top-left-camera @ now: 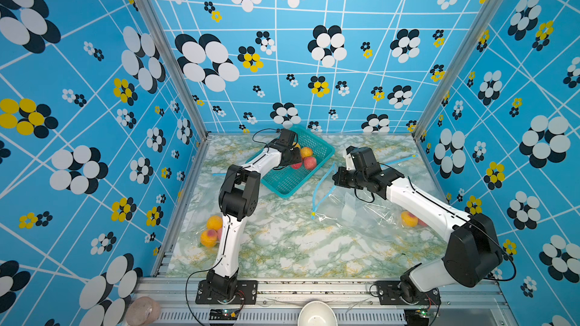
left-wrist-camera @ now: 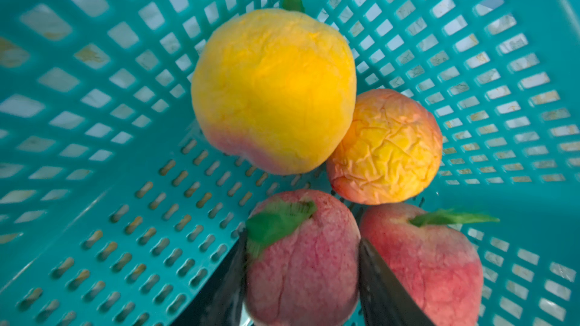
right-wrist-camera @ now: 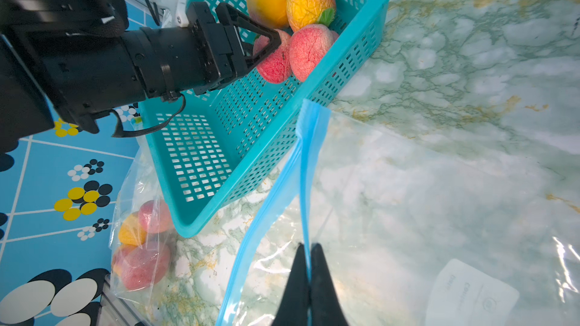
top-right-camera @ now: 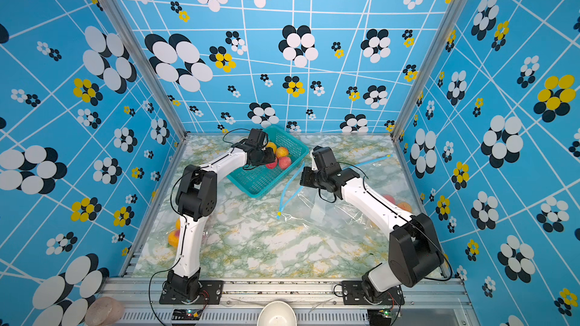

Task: Place the peach in a zip-top bag and seal the zipper
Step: Pick up the peach from the basket, then place the peach in the zipper food storage bag.

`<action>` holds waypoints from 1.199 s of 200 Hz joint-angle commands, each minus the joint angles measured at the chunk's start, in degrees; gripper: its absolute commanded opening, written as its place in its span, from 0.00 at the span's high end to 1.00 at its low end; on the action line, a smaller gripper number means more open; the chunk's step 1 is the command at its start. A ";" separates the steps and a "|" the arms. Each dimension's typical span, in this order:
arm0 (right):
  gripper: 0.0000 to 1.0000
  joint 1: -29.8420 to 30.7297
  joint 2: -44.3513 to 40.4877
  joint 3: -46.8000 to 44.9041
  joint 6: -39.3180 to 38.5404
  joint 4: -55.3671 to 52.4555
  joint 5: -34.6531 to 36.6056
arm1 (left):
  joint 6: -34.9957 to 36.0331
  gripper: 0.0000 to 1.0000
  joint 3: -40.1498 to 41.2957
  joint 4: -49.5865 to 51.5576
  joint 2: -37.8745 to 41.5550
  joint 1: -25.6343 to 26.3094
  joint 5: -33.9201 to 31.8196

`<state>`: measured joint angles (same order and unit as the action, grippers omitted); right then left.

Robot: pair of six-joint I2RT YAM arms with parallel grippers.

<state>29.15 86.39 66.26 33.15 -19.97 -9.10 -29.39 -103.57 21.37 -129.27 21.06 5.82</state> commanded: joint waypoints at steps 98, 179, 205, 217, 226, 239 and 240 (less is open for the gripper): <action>1.00 0.46 3.92 5.96 -3.53 -3.74 0.60 | -12.32 0.51 26.85 -20.84 35.06 -0.73 24.37; 1.00 -0.86 4.88 10.33 -3.35 -4.92 -4.06 | -15.76 0.53 40.54 -28.29 41.73 11.09 23.21; 1.00 -0.92 4.25 10.21 -3.18 -5.00 -4.52 | -15.98 0.53 42.20 -28.97 40.93 12.05 21.89; 1.00 -0.87 3.88 10.12 -3.17 -5.01 -4.90 | -15.15 0.54 42.24 -27.97 40.44 12.55 20.95; 1.00 -0.85 3.49 10.11 -3.24 -5.05 -5.28 | -14.09 0.54 41.99 -26.48 40.10 13.10 19.53; 1.00 -0.90 3.05 10.32 -3.55 -5.28 -6.09 | -12.41 0.54 41.45 -23.95 39.43 13.84 17.29; 1.00 -0.87 3.02 10.31 -3.58 -5.27 -6.18 | -12.21 0.54 41.40 -23.80 39.39 13.84 17.16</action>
<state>28.42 90.74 75.29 30.61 -23.83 -13.02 -44.56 -61.87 -5.04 -89.03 33.43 26.83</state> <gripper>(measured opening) 0.049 0.504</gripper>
